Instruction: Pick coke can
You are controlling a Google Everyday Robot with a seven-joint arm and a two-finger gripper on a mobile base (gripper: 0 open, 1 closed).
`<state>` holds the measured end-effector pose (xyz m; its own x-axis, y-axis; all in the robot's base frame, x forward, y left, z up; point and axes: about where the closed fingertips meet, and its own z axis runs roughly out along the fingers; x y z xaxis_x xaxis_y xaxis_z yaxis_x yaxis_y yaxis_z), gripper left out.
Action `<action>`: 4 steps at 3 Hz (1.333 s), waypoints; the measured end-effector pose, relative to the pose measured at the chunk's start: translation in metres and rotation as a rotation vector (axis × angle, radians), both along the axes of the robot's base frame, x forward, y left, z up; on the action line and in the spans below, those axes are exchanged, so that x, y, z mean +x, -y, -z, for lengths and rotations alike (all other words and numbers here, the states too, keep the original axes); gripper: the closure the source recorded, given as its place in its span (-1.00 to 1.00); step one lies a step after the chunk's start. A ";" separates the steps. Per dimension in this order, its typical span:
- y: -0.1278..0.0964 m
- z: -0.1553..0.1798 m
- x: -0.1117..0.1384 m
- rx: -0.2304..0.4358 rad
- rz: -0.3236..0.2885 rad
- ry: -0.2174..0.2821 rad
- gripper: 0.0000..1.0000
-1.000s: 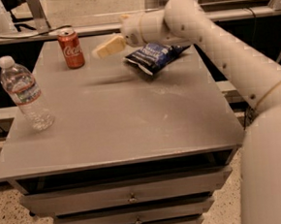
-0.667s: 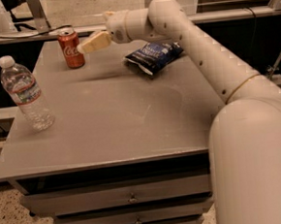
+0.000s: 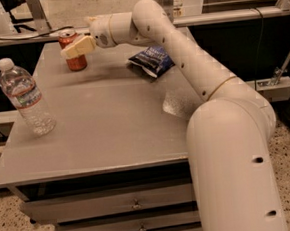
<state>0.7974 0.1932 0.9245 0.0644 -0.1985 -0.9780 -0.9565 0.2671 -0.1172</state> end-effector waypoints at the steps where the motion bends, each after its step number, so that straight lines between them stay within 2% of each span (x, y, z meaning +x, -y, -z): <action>1: -0.016 0.015 -0.005 -0.008 -0.024 -0.035 -1.00; 2: -0.021 0.029 -0.005 -0.019 -0.026 -0.063 -0.63; 4: -0.004 0.045 -0.007 -0.028 0.003 -0.080 0.30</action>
Offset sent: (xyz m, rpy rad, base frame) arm -0.0035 0.0191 -0.0453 -0.0314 0.0929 0.0169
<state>0.7906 0.1969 0.8799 -0.0146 -0.2261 -0.9740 -0.9623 0.2677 -0.0477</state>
